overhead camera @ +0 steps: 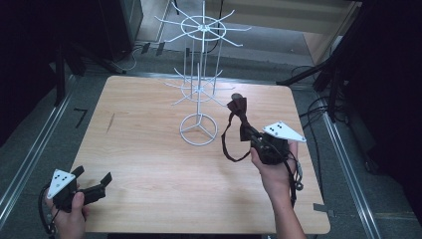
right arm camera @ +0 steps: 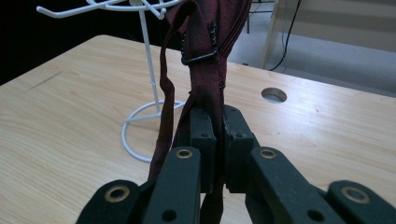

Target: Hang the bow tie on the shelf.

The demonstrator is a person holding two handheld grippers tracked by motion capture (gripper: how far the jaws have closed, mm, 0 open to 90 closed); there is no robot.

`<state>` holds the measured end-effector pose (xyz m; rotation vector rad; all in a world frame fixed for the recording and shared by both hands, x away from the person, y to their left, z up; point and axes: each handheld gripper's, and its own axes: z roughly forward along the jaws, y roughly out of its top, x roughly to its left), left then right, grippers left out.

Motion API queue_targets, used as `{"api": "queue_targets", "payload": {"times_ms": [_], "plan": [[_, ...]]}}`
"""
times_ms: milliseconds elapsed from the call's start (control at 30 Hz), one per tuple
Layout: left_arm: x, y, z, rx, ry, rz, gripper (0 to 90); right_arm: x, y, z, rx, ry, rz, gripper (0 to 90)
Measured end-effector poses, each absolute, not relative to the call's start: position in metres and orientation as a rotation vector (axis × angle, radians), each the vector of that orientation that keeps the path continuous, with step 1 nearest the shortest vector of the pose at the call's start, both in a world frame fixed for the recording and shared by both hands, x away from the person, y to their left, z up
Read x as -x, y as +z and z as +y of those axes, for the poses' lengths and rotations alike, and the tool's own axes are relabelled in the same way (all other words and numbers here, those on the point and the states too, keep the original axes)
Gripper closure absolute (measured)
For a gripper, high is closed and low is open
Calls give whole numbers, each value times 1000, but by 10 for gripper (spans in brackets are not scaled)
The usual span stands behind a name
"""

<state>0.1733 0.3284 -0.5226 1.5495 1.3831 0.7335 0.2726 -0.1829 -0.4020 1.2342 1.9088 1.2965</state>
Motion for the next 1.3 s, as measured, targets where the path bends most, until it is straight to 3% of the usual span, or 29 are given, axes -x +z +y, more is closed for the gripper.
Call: {"api": "queue_targets", "payload": {"times_ms": [900, 1300], "plan": [[-174, -523, 329, -1548, 730, 1382, 0, -273, -370, -158, -1144, 1388, 1910, 865], [-174, -523, 329, -1550, 730, 1383, 0, -292, -390, -151, -1241, 1365, 1931, 864]]}}
